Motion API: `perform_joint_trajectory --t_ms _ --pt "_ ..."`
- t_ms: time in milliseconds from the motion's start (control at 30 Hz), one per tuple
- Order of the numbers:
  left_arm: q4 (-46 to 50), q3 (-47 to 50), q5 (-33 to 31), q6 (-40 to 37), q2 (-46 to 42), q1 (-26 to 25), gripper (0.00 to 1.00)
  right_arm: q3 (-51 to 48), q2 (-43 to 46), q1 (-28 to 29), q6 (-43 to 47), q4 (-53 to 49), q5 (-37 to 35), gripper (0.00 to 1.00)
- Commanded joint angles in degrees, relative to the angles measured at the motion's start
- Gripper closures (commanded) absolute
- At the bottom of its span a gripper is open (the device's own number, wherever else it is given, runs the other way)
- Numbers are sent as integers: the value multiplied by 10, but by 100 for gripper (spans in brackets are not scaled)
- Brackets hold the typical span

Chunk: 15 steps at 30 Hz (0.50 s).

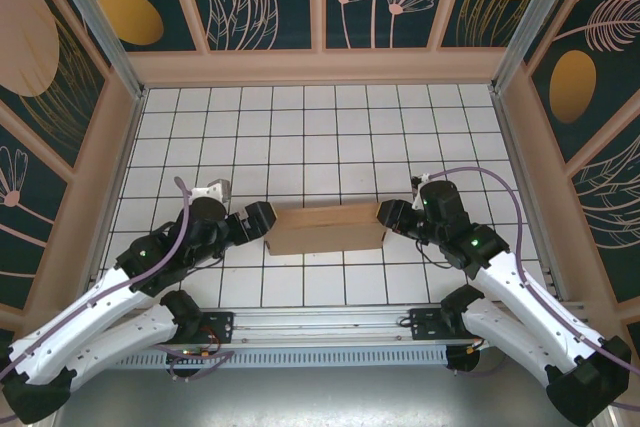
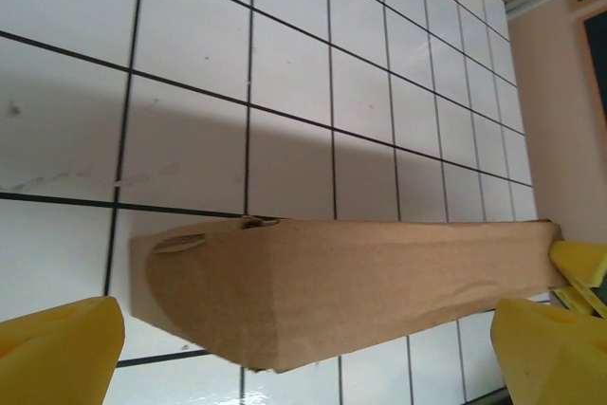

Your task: Fold the paper box

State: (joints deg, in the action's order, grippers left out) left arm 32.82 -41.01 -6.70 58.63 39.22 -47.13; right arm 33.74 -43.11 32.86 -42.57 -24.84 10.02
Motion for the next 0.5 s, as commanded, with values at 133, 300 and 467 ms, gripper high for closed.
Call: perform_joint_trajectory --t_ms 133,300,467 --pt "-62 4 41 5 22 4 3 -17 -4 11 -12 -81 -30 64" --pt "-84 31 51 11 30 4 3 -21 -5 12 -14 -75 -28 63" --pt "-110 59 45 8 41 12 3 -24 -9 13 -15 -63 -11 63"
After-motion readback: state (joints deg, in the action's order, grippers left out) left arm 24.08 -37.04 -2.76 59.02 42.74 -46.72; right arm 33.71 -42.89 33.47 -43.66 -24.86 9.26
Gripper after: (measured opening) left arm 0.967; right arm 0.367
